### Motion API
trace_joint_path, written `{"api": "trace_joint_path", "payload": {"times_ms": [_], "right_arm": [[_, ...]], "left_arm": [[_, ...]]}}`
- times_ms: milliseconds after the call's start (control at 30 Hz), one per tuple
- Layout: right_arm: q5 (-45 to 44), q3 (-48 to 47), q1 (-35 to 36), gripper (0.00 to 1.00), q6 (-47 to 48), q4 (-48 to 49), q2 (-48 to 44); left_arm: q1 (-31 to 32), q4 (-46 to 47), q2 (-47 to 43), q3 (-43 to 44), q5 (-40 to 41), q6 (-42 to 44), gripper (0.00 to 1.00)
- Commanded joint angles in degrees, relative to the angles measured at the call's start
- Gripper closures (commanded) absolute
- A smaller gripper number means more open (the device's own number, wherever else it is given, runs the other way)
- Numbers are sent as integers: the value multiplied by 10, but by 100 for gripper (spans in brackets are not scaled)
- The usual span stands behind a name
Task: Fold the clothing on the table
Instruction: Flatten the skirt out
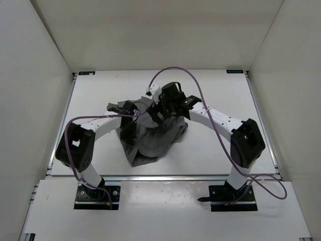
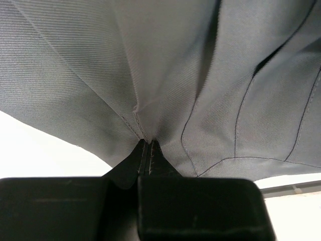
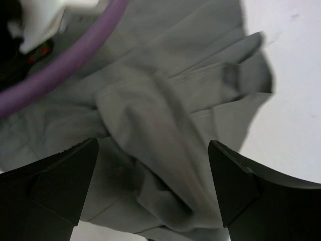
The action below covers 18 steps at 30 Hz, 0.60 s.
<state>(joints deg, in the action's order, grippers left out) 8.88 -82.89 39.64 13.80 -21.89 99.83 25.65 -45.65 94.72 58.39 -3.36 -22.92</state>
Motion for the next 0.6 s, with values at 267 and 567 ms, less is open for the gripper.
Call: {"api": "trace_joint_path", "payload": {"times_ms": [267,567], "right_arm": [[-63,67,20,26,8,56,60],[-119,38,-42,100,-60,86,54]], "left_arm": [[-13,20,-25,-12,-54,10,100],[-27,17,-32,-28,-63,18,100]]}}
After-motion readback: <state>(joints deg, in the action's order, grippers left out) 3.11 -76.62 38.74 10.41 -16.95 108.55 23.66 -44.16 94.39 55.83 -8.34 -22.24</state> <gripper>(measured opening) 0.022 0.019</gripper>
